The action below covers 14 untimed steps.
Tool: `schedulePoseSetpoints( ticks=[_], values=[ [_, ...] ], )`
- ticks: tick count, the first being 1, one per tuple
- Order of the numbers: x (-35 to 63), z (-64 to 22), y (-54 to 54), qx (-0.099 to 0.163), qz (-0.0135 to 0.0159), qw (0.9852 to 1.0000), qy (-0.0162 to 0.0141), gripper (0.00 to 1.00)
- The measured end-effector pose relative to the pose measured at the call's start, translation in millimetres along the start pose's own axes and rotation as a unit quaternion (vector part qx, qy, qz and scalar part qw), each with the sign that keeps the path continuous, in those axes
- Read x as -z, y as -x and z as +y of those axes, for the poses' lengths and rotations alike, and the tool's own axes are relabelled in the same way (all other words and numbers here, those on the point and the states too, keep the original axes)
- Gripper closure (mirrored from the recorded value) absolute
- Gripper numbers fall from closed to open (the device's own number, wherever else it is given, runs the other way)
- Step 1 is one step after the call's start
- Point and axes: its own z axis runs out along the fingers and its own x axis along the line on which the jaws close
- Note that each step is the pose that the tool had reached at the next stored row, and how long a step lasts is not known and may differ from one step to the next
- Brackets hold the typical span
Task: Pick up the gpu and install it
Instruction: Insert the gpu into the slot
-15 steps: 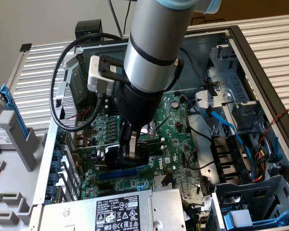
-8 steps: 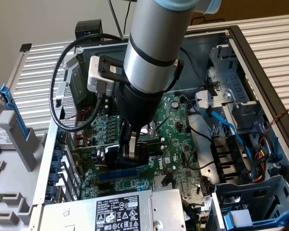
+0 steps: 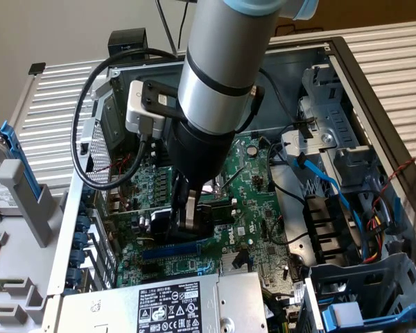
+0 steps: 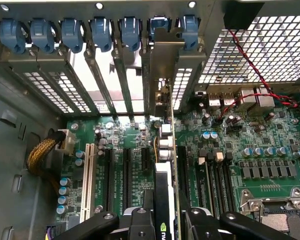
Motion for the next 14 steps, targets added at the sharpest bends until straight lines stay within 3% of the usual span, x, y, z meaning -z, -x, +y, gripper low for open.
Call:
schedulePoseSetpoints(
  ticks=[4, 14],
  values=[
    [0.0, 0.0, 0.0, 0.0, 0.0, 1.0, 0.0058, 0.71],
    [-1.2, -0.5, 0.0, 0.0, -0.0001, 1.0, 0.0061, 0.71]
  ],
)
